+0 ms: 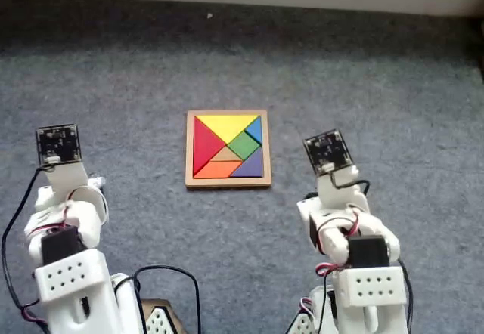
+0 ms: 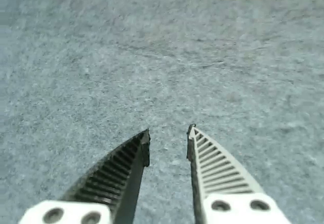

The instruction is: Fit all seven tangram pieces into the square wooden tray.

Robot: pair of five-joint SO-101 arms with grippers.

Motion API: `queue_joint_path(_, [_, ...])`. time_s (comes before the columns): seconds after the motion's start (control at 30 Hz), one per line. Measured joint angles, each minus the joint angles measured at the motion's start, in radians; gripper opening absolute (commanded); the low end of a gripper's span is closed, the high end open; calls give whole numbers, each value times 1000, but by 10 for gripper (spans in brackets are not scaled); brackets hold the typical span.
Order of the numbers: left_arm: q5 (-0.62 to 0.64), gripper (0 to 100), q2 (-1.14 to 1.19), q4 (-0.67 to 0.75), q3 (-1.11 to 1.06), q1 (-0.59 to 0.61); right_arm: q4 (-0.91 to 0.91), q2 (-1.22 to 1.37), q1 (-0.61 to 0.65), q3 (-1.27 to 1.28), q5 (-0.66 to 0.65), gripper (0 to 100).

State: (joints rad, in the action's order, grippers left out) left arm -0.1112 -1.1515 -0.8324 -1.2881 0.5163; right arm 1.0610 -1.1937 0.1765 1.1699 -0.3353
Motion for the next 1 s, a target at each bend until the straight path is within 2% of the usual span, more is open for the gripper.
queue_joint_path(0.27, [0, 133, -414, -112, -192, -199, 0, -385, -68, 259, 3, 20])
queue_joint_path(0.4, [0, 133, -606, -152, -310, -250, 0, -549, -84, 362, 98, 20])
queue_joint_path(0.47, [0, 133, -629, -157, -347, -261, 0, -620, -86, 402, 141, 20])
queue_joint_path(0.67, [0, 133, -629, -158, -382, -262, 0, -618, -86, 450, 262, 20])
queue_joint_path(1.0, [0, 133, -629, -163, -387, -262, -38, -621, -86, 502, 290, 20])
